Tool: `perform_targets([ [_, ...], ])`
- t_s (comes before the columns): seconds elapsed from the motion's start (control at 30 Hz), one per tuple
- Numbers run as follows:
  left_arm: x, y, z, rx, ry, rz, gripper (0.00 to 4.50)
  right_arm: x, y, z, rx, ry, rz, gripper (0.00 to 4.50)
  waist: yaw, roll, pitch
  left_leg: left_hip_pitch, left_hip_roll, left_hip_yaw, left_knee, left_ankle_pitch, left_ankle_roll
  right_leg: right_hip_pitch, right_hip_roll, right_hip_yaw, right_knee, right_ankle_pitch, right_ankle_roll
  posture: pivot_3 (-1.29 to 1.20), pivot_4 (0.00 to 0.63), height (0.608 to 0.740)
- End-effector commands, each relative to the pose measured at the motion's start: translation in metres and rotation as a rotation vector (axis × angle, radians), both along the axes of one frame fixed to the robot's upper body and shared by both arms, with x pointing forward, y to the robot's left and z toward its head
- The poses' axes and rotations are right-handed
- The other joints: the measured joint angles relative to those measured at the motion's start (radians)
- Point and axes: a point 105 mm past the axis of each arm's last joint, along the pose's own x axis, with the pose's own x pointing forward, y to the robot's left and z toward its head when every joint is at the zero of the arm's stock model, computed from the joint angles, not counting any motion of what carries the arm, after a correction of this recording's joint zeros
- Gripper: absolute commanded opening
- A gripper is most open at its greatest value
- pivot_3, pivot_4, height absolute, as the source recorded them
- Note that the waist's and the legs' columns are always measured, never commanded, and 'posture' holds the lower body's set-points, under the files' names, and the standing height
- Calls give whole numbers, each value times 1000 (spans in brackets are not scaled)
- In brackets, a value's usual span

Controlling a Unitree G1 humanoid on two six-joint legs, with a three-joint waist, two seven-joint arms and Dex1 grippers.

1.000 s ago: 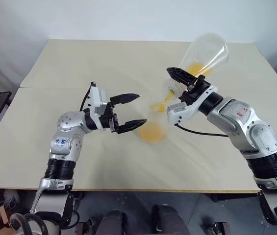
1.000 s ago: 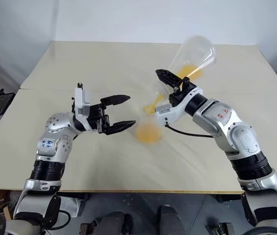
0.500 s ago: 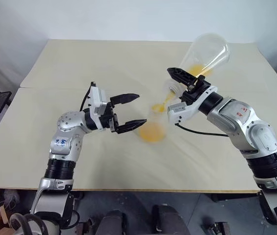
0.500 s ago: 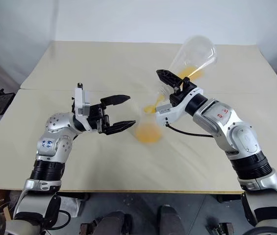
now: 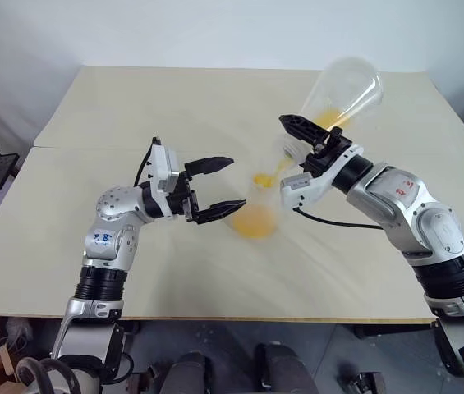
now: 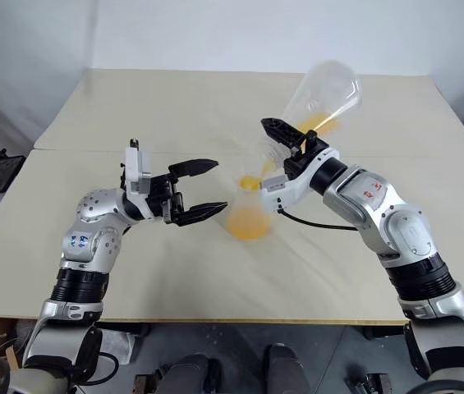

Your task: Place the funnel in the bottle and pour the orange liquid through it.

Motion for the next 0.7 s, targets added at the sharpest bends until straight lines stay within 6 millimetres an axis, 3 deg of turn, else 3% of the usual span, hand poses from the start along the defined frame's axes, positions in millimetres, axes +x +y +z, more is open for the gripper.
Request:
perform_targets([
  [0.03, -2, -1, 7, -15, -37, -4, 4500, -5, 0, 21, 8, -77, 15, 2482, 0, 0, 0, 0, 0, 0, 0, 0, 0, 0, 0, 0, 0, 0, 0, 0, 150, 740],
  [0.7, -1, -2, 8, -20, -40, -3, 4500, -5, 1, 24, 2, -96, 19, 2482, 0, 0, 0, 0, 0, 0, 0, 0, 0, 0, 0, 0, 0, 0, 0, 0, 150, 740],
])
